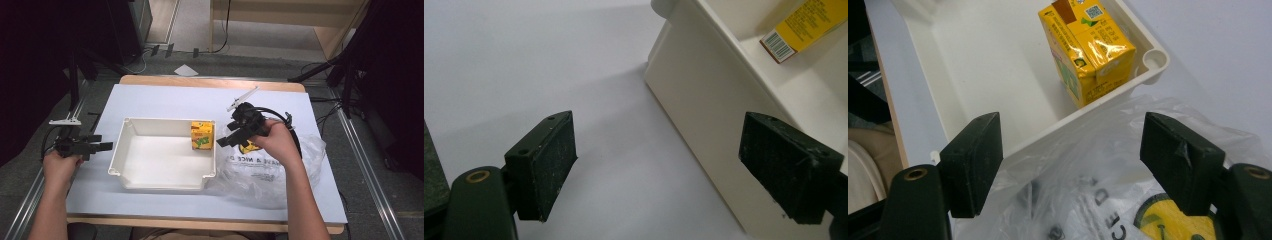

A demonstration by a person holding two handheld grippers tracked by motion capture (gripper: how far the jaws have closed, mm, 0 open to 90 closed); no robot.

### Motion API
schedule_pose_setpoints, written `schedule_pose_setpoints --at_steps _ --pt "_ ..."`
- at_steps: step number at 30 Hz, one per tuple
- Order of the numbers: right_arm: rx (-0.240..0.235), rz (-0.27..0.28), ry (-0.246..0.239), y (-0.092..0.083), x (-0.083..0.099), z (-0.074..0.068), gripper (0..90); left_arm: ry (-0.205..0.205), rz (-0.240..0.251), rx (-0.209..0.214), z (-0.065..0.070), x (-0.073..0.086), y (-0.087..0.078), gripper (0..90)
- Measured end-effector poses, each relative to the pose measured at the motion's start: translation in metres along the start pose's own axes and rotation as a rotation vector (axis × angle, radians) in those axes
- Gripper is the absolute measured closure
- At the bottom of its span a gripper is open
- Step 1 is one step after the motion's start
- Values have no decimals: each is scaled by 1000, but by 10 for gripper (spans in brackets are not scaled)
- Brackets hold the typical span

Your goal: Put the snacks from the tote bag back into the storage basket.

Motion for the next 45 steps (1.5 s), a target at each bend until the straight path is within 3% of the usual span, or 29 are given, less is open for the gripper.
schedule_pose_setpoints --at_steps 19,22,28,45 --pt "30 -6 27 -2 20 26 263 -5 5 -4 -1 0 -1 162" --pt "62 -18 31 -2 27 36 266 -5 2 -5 -1 1 0 162" --pt "74 4 41 -4 34 48 266 -7 3 -4 -1 1 0 162" --pt "73 7 75 1 52 66 267 -10 5 -4 -2 1 -1 162"
Point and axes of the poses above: each handheld gripper's, and its own axes: y roughly forward along the jaws, x roughly out of its underside, z roughly to its right, the point moved 9 cm from there along y, roughly forward along the jaws, and after that the axes turned 11 degrees about x, right-handed, at the moved point
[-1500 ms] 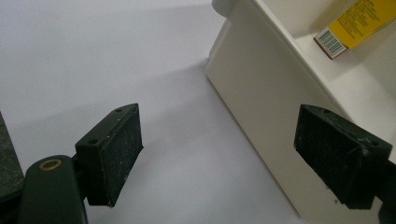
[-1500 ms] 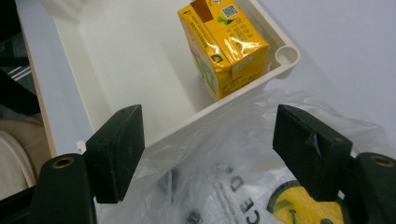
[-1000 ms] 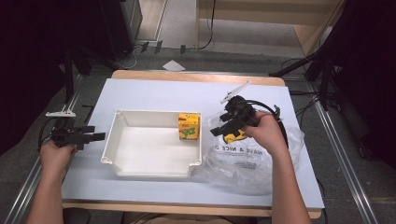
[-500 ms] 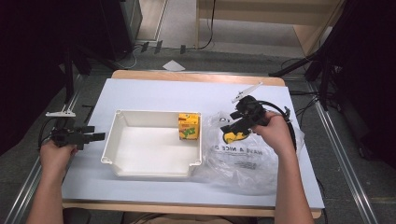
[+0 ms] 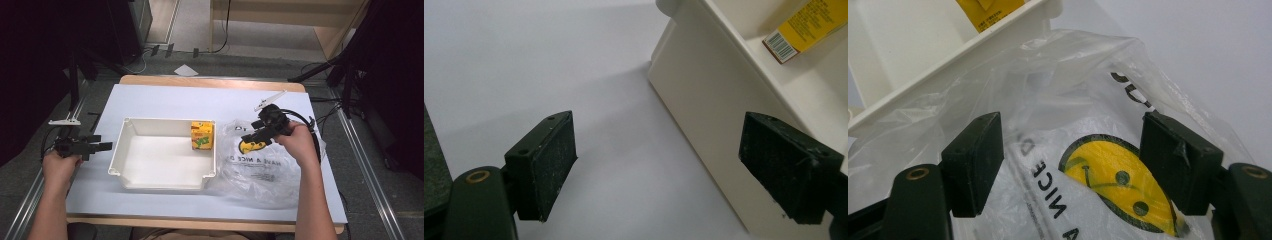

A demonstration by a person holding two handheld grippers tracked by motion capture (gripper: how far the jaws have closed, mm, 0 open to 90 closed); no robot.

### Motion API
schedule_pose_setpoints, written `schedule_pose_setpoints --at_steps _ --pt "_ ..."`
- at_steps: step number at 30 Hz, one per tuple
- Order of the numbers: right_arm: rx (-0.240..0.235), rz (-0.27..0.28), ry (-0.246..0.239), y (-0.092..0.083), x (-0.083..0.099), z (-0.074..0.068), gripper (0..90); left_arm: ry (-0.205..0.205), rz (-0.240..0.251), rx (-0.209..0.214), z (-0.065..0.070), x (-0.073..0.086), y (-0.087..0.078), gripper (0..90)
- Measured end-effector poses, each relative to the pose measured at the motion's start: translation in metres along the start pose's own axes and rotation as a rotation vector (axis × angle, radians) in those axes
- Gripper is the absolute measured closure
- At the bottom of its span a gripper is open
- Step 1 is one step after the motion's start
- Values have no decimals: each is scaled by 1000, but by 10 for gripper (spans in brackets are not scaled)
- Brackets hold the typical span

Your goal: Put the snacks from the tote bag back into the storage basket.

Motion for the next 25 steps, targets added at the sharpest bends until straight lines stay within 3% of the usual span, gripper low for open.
schedule_pose_setpoints --at_steps 25 --pt "6 -46 -10 10 4 -4 267 1 -5 -1 0 0 2 162"
Point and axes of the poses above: each handheld gripper's, and its own axes: y roughly forward along the jaws, x roughly out of its underside, z roughly to its right, the point moved 9 cm from there along y, roughly forward along the jaws, and after that the axes turned 11 degrees about x, right-handed, at the moved point
